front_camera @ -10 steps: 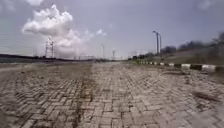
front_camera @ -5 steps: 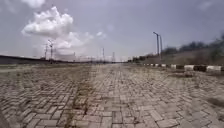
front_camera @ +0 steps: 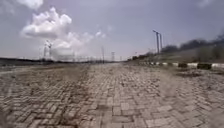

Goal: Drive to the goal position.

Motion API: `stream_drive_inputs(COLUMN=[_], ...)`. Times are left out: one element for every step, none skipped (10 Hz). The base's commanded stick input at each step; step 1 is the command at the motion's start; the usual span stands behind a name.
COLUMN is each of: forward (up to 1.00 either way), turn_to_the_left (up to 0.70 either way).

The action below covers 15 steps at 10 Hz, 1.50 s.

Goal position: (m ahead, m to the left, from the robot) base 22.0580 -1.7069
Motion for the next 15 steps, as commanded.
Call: stream_drive_inputs(forward=[0.85, 0.85, 0.85, 0.85, 0.85, 0.85, 0.85, 0.85, 0.85, 0.85, 0.85, 0.85, 0.85, 0.85, 0.85], turn_to_the_left=[0.0, 0.0, 0.0, 0.0, 0.0, 0.0, 0.0, 0.0, 0.0, 0.0, 0.0, 0.0, 0.0, 0.0, 0.0])
